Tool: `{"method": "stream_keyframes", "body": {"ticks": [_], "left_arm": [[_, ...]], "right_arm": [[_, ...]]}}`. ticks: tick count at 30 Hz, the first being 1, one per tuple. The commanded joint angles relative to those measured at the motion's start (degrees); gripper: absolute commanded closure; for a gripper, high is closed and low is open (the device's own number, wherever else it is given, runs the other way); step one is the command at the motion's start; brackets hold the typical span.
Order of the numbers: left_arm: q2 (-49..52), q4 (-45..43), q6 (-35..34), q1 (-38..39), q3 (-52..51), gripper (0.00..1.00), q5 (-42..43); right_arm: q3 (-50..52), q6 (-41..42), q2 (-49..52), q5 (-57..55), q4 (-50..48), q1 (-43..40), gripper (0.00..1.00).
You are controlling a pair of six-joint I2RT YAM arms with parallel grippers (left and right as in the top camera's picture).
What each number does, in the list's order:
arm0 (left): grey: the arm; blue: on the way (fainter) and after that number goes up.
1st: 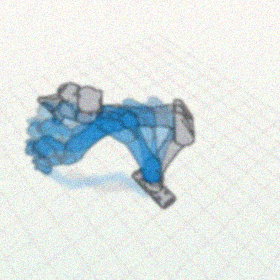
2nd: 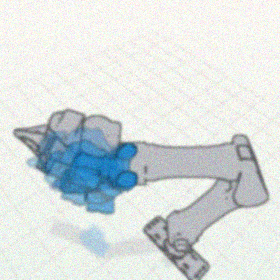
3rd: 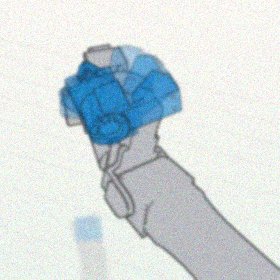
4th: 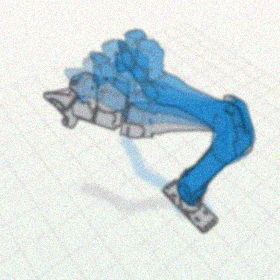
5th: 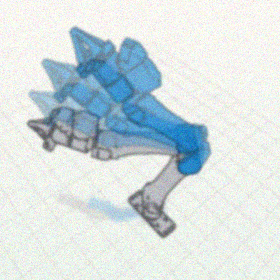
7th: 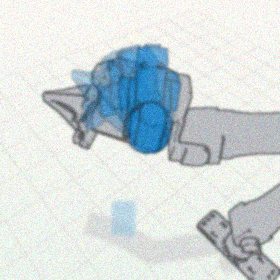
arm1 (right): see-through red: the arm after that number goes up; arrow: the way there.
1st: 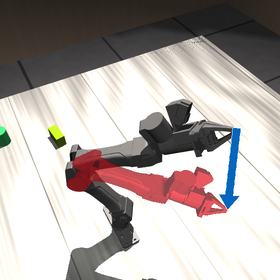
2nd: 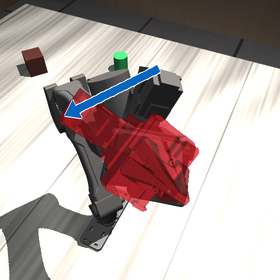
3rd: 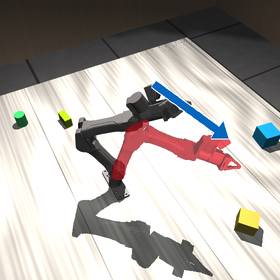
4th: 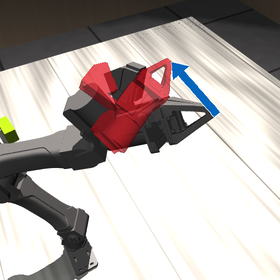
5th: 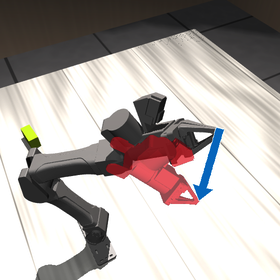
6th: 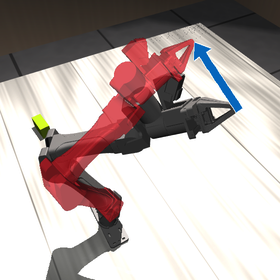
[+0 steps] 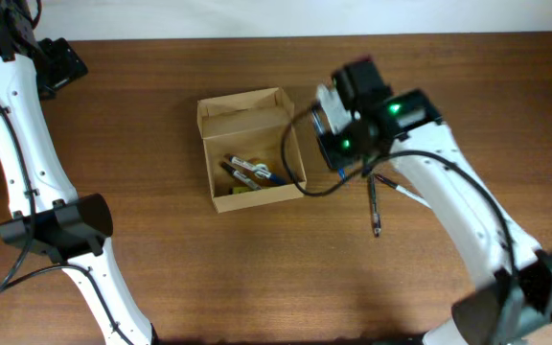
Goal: Pack container
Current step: 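Place the blue pen into the box and release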
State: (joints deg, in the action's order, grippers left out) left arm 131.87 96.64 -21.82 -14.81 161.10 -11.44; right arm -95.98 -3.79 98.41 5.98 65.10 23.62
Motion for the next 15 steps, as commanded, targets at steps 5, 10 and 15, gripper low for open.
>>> {"method": "stream_keyframes", "body": {"ticks": [5,10,15], "left_arm": [[0.39,0.02,0.92,-0.26,0.2,0.0,-0.81],[0.39,0.02,0.92,-0.26,0.2,0.0,-0.81],[0.37,0.02,0.92,-0.26,0.2,0.0,-0.81]], "right_arm": [[-7.8,-26.88,-1.22,3.61,-1.25,8.07,0.96],[-7.8,-35.26,4.15,5.95,-5.11,9.22,0.96],[-7.8,-39.39,10.99,9.88,-9.05,9.35,0.96]]}}
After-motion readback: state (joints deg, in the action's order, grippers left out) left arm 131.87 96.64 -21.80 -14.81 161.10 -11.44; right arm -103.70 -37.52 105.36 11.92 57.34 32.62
